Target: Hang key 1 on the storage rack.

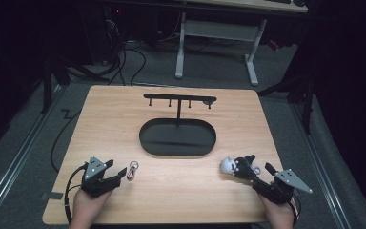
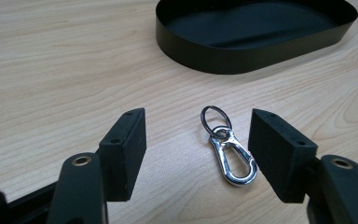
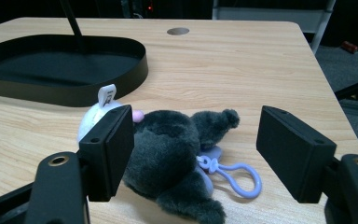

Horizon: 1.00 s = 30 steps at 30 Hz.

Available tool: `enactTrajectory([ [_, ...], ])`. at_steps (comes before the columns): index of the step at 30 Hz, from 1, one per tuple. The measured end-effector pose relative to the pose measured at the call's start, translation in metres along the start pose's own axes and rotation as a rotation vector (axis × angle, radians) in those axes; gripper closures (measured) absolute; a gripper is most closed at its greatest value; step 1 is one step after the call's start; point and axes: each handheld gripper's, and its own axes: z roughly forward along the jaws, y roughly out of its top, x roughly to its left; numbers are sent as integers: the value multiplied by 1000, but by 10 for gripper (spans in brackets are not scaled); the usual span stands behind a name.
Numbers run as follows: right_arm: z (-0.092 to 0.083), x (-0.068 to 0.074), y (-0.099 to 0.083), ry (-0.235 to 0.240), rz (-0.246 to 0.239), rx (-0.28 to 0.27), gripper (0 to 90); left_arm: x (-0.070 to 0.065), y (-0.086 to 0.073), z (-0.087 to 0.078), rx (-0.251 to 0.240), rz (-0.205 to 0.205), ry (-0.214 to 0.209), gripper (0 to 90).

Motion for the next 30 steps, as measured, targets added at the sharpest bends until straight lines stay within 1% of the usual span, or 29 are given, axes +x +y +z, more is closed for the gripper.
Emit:
enactTrajectory([
  [11,-1,1,2,4,2,-6,290,1,-2,0,7,-3,-8,386],
  [15,-2,1,2,7,-1,0,295,0,-2,0,8,-2,-11,386],
  [19,-6,3,3,9,-2,16,334,0,-1,0,16,3,-14,389],
  [21,-8,5,3,10,5,30,387,0,-1,1,17,4,-14,392],
  [22,-10,5,3,16,-4,33,414,0,0,1,15,3,-15,394],
  [23,-11,6,3,9,-8,35,449,0,1,2,11,5,-16,397],
  [24,-12,7,3,9,-10,39,525,0,1,2,11,5,-16,400],
  [25,-12,7,3,9,-10,39,525,0,2,3,9,2,-18,400],
  [26,-14,7,4,29,-12,48,621,0,3,4,8,3,-18,404],
  [27,-16,8,4,30,-14,57,714,0,3,4,7,4,-21,409],
  [28,-20,11,4,8,-35,67,900,-1,4,6,9,8,-25,417],
  [30,-21,12,4,19,-41,98,900,-1,5,6,6,13,-26,418],
])
